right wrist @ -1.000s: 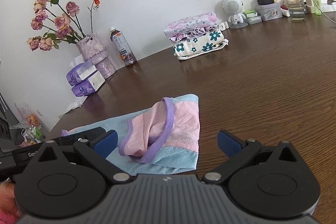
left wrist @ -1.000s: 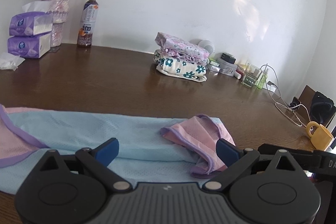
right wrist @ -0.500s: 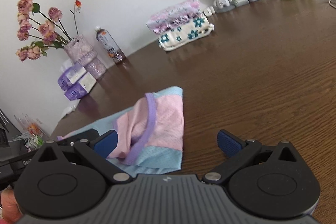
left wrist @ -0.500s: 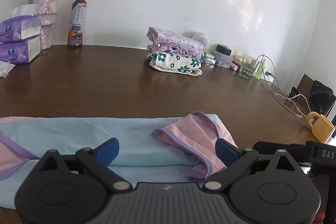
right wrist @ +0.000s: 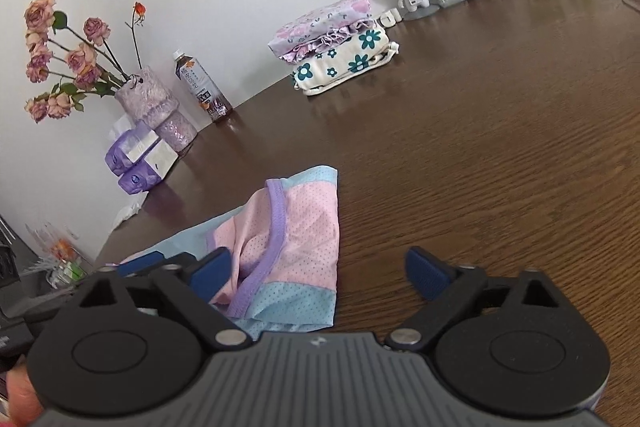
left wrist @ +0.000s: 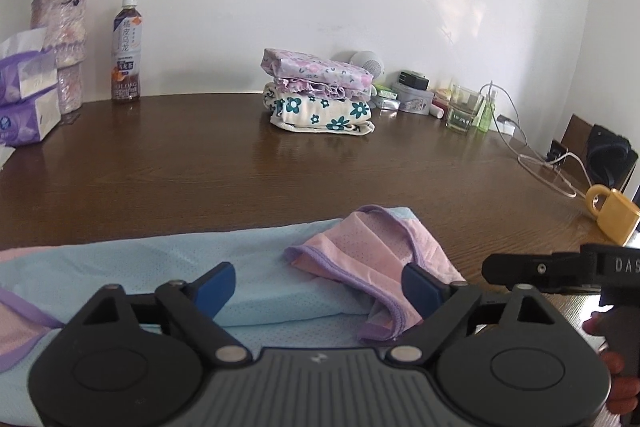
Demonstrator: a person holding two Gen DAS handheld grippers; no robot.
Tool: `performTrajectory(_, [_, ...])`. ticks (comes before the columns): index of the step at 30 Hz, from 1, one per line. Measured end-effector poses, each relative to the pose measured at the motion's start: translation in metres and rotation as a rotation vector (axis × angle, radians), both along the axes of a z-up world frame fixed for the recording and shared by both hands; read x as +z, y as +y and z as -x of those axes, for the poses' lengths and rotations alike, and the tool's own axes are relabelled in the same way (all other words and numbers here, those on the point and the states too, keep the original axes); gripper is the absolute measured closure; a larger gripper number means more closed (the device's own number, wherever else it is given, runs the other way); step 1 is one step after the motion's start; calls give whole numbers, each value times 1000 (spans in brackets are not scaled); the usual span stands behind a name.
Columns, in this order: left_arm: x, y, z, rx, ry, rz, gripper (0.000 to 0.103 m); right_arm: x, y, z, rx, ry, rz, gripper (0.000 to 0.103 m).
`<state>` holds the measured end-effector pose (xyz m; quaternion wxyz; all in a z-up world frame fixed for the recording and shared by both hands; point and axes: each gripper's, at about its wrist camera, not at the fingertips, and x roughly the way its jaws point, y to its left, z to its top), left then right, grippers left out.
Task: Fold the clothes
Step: 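Lower the right tool and close it on the pink folded end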
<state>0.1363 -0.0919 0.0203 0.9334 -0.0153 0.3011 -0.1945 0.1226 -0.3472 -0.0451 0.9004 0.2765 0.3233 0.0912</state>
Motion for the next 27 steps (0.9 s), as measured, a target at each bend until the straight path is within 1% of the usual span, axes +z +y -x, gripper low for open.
performTrajectory(1, [-1,0,-1,-4,3,-4,27,-1,-1,0,-1,0,-9,25])
performTrajectory(3, [-3,-1,-3,-27,15,-2,40,-2,-3,-1,-2,1,-27,32])
performTrajectory(4, [-3,-1,-5,-41,22,1,44,-2,-4,-2,-2,1,-36,35])
performTrajectory(6, [-5,-3,-7,-71,31,2,58,-4,-5,-4,-10,10,-57,48])
performTrajectory(7, [-5,-5,-8,-87,28,-7,61,-5,-5,-6,-15,16,-68,52])
performTrajectory(8, [-5,-7,-9,-103,21,-18,67,-7,-5,-8,-20,23,-79,59])
performTrajectory(9, [-6,-9,-9,-115,16,-30,70,-8,-6,-9,-26,29,-90,66])
performTrajectory(10, [-7,-12,-9,-124,12,-45,70,-9,-6,-11,-31,35,-101,70])
performTrajectory(11, [-9,-14,-9,-131,13,-59,70,-10,-6,-12,-36,42,-111,77])
performTrajectory(12, [-12,-16,-10,-135,22,-67,70,-12,-6,-14,-41,48,-122,81])
performTrajectory(14, [-17,-17,-12,-140,38,-73,70,-14,-7,-17,-52,61,-144,82])
performTrajectory(17, [-19,-16,-13,-145,34,-72,70,-18,-8,-22,-68,80,-177,85])
performTrajectory(20, [-20,-16,-13,-153,33,-71,70,-21,-8,-26,-82,95,-203,93])
performTrajectory(21, [-20,-16,-13,-156,32,-72,70,-19,-7,-26,-81,91,-198,96])
performTrajectory(24, [-20,-15,-13,-162,29,-70,70,-15,-6,-25,-81,79,-181,97])
performTrajectory(27, [-14,-11,-8,-169,-18,-54,70,-9,-4,-24,-78,64,-156,98])
